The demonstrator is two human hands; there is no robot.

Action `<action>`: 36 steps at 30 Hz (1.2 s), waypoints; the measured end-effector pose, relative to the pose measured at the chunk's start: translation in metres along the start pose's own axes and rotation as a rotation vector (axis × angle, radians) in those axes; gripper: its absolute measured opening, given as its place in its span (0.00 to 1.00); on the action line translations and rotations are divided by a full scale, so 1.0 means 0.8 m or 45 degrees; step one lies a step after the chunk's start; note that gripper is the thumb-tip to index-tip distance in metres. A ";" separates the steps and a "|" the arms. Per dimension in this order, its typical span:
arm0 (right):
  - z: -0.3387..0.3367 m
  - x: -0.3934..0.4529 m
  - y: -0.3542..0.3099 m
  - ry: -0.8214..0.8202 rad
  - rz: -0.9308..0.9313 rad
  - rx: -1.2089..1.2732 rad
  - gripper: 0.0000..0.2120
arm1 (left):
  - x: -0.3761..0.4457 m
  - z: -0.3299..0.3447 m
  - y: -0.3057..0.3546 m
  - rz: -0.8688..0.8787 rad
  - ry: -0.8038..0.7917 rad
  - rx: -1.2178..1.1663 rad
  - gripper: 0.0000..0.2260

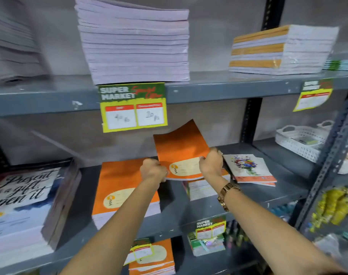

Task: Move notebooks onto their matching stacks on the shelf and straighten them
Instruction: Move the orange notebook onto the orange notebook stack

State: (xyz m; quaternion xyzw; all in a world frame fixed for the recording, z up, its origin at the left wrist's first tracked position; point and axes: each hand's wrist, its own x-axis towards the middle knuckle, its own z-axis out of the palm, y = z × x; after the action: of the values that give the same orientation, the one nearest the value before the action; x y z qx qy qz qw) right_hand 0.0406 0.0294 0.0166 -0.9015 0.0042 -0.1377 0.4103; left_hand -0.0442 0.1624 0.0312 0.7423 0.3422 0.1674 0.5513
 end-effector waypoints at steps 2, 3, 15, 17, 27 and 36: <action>0.019 -0.015 -0.018 -0.046 -0.016 0.020 0.14 | 0.005 -0.027 -0.011 -0.010 0.045 -0.019 0.10; 0.031 -0.025 -0.028 -0.076 -0.025 0.029 0.15 | 0.008 -0.044 -0.018 -0.016 0.078 -0.017 0.08; 0.124 -0.097 -0.091 -0.347 -0.070 0.050 0.16 | 0.032 -0.158 -0.089 -0.096 0.255 0.134 0.08; 0.135 -0.102 -0.090 -0.410 -0.061 0.015 0.16 | 0.035 -0.166 -0.102 -0.088 0.241 0.202 0.11; 0.137 -0.097 -0.076 -0.482 -0.142 -0.283 0.19 | 0.032 -0.167 -0.098 0.120 0.109 0.682 0.15; 0.070 -0.048 -0.028 -0.028 -0.479 -0.376 0.15 | 0.014 -0.086 -0.056 0.416 0.036 0.675 0.15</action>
State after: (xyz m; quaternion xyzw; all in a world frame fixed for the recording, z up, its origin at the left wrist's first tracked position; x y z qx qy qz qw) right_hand 0.0152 0.0901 -0.0113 -0.9380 -0.1484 -0.1998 0.2413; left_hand -0.0935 0.2258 0.0112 0.9029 0.2578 0.1692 0.2994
